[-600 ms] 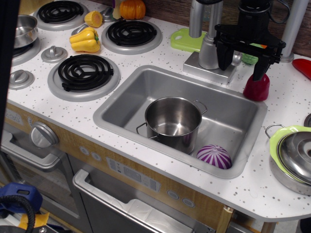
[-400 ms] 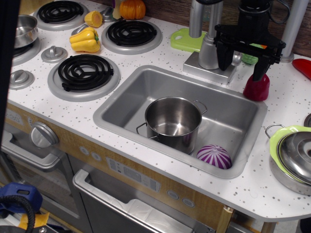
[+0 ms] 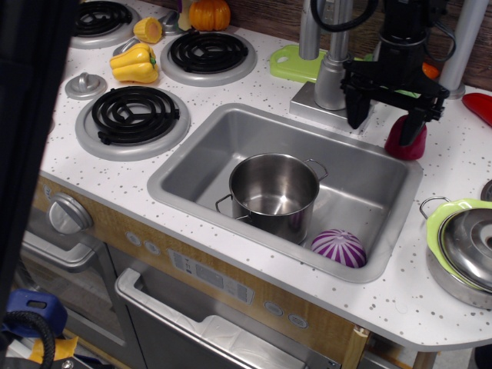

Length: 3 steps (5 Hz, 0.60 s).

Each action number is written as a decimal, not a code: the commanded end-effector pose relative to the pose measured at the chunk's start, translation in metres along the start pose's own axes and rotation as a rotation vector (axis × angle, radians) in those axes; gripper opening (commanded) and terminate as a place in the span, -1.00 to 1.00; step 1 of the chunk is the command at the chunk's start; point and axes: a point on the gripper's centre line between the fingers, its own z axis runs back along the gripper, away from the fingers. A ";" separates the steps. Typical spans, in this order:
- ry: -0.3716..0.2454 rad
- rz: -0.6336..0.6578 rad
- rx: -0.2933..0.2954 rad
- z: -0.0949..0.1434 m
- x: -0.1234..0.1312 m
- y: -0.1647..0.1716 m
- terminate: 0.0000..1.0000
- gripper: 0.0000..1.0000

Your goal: Put sweet potato in pot which is in sink

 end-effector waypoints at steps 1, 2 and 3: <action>-0.103 -0.027 -0.019 0.006 0.028 -0.003 -1.00 1.00; -0.129 -0.038 -0.062 0.000 0.038 -0.006 -1.00 1.00; -0.145 -0.032 -0.076 -0.002 0.044 -0.014 -1.00 1.00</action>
